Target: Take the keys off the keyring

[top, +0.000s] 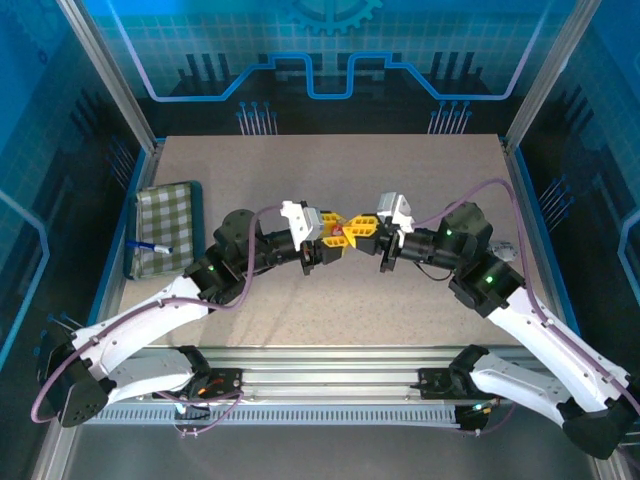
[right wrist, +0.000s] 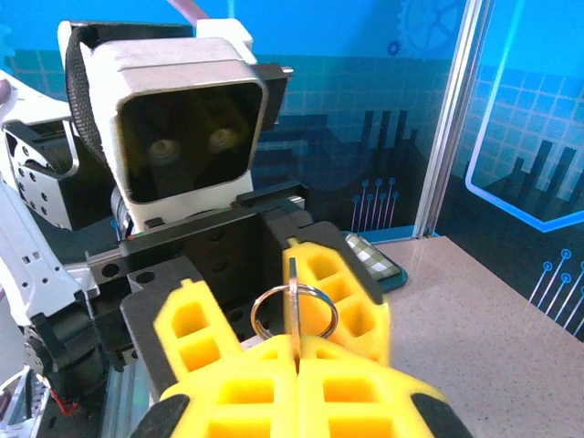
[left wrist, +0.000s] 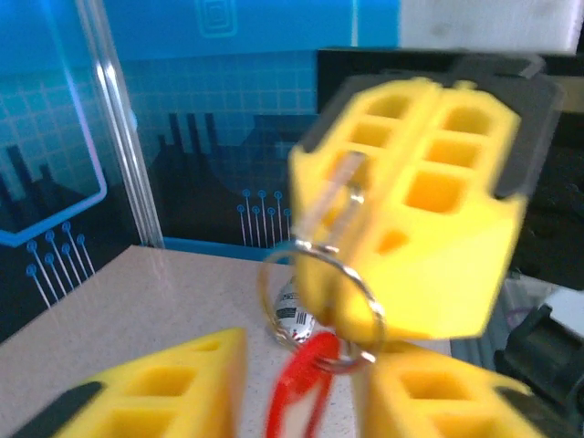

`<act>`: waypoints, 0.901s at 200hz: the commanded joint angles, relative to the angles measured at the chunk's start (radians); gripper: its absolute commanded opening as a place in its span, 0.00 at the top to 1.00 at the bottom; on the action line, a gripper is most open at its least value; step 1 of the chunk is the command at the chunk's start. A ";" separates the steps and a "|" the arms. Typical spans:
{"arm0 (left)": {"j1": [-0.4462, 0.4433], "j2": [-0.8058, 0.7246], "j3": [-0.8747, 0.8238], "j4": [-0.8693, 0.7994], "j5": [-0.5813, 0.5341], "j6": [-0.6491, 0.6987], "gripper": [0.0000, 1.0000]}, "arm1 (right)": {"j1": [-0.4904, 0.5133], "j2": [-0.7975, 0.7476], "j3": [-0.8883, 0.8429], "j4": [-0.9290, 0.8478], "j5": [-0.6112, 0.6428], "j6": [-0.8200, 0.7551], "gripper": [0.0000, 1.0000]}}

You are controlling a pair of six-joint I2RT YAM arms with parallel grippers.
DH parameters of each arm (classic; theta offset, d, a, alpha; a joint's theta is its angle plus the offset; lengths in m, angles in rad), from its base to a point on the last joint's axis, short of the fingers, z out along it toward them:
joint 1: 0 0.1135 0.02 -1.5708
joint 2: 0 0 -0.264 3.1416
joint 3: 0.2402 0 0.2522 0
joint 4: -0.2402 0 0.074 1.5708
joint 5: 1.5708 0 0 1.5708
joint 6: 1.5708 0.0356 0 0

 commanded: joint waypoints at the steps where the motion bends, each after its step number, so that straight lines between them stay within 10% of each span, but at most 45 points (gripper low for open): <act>1: 0.010 -0.021 0.042 0.021 0.014 0.006 0.73 | -0.029 -0.008 0.003 0.042 -0.068 0.063 1.00; 79: 0.015 -0.090 0.031 -0.011 -0.021 0.010 1.00 | -0.080 0.000 -0.011 0.020 -0.051 0.088 1.00; 180: 0.017 -0.093 0.053 -0.028 0.001 -0.014 1.00 | -0.068 -0.005 -0.002 -0.047 -0.031 0.032 1.00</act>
